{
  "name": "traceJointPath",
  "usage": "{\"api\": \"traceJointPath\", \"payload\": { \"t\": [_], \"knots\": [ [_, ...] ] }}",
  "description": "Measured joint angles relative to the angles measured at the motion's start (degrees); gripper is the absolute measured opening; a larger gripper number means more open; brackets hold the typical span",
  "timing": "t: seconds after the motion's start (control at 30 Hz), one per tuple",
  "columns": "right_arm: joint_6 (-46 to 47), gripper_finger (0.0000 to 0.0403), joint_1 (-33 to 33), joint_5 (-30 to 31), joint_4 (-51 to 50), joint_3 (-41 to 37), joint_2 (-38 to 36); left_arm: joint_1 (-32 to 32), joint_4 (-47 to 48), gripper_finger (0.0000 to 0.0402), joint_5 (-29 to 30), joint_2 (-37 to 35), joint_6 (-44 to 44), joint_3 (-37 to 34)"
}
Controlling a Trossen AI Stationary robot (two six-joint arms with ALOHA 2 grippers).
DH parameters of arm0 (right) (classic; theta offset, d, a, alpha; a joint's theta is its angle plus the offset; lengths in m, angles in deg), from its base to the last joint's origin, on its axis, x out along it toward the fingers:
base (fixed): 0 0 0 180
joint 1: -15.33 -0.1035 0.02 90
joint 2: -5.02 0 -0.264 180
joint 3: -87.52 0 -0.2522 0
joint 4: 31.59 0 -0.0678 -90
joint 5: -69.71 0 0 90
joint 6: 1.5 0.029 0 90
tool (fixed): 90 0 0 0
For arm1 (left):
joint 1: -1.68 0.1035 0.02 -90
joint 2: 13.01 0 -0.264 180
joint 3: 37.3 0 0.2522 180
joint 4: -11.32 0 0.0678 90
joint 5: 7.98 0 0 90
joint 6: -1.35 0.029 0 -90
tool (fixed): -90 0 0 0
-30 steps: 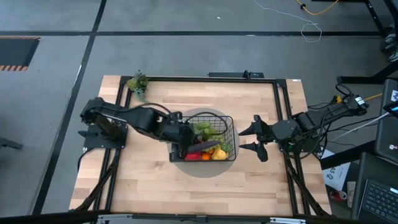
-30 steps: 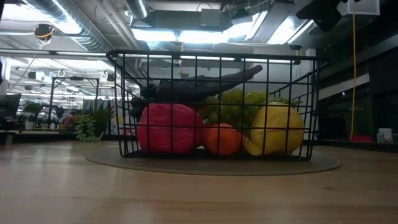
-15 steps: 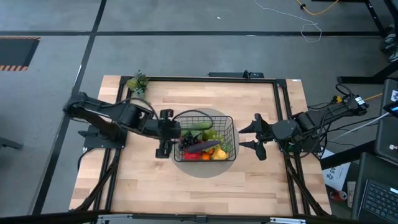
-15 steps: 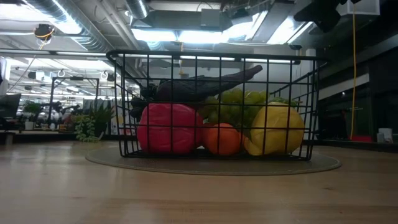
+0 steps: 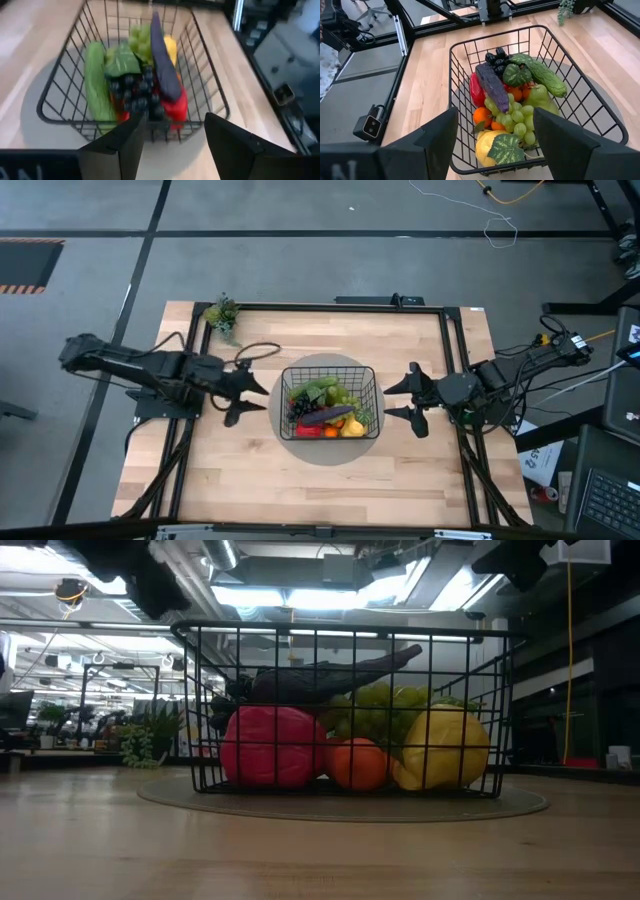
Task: Build produce basket
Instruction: Return to Home Position
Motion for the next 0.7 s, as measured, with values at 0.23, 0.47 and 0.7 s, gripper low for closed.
{"api": "traceJointPath", "payload": {
  "t": [0.23, 0.47, 0.7],
  "knots": [
    [-0.76, 0.0256, 0.00, 0.02, -0.01, 0.00, -0.03, 2.03, -11.68, 0.0197, -0.32, -16.04, -4.98, -18.41],
    [-1.26, 0.0256, 0.00, 0.00, -0.02, 0.00, -0.03, 2.03, -18.84, 0.0197, -1.22, -27.52, -5.98, -27.56],
    [-1.37, 0.0256, 0.02, -0.04, -0.05, 0.00, -0.01, 2.05, -19.19, 0.0197, -1.05, -35.03, -6.13, -32.44]
  ]
}}
